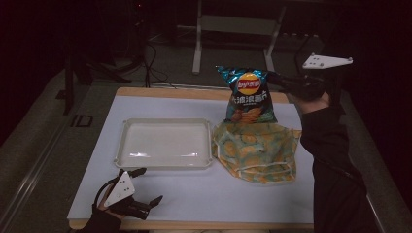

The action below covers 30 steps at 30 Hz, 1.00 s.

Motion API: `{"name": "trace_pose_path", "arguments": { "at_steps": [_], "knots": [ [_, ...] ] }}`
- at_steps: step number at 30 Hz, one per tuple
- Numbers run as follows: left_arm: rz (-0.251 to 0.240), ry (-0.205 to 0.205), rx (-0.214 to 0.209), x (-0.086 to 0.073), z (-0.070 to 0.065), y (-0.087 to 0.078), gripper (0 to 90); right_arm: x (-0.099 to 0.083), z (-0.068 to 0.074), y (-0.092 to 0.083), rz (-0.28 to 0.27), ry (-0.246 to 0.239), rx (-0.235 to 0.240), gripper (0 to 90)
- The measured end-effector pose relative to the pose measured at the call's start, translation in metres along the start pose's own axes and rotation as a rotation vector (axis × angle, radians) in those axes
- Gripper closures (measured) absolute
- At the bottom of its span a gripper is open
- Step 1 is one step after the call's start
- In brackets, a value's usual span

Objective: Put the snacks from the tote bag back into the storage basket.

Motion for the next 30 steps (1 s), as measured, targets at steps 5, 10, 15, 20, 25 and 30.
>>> {"name": "trace_pose_path", "arguments": {
  "at_steps": [5, 10, 15, 20, 25, 30],
  "knots": [
    [0.009, 0.008, -0.006, -0.001, -0.001, 0.001, 0.3, 0.007, 0.009, 0.008, -0.003, -0.002, 0.012, 90.0],
    [0.001, 0.003, -0.004, 0.000, -0.001, 0.000, 0.3, 0.014, 0.018, 0.015, -0.006, -0.010, 0.014, 90.0],
    [-0.002, 0.000, -0.008, 0.000, -0.001, 0.000, 0.3, 0.021, 0.027, 0.022, -0.010, 0.002, 0.020, 90.0],
    [-0.001, -0.001, -0.010, 0.000, -0.002, 0.000, 0.3, 0.027, 0.040, 0.031, -0.015, -0.017, 0.031, 90.0],
    [-0.006, -0.005, -0.008, 0.001, -0.002, 0.000, 0.3, 0.032, 0.050, 0.041, -0.022, -0.007, 0.041, 90.0],
    [-0.006, -0.001, -0.008, 0.001, -0.001, 0.000, 0.3, 0.034, 0.063, 0.051, -0.027, -0.009, 0.057, 90.0]
  ]
}}
Point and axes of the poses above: each handheld gripper's, and its own axes: y roughly forward along the jaws, x roughly out of its top, z roughly to its left, the point moved 9 cm from there along y, roughly forward along the jaws, and after that the axes turned 1 degree about y, right-handed, at the moved point
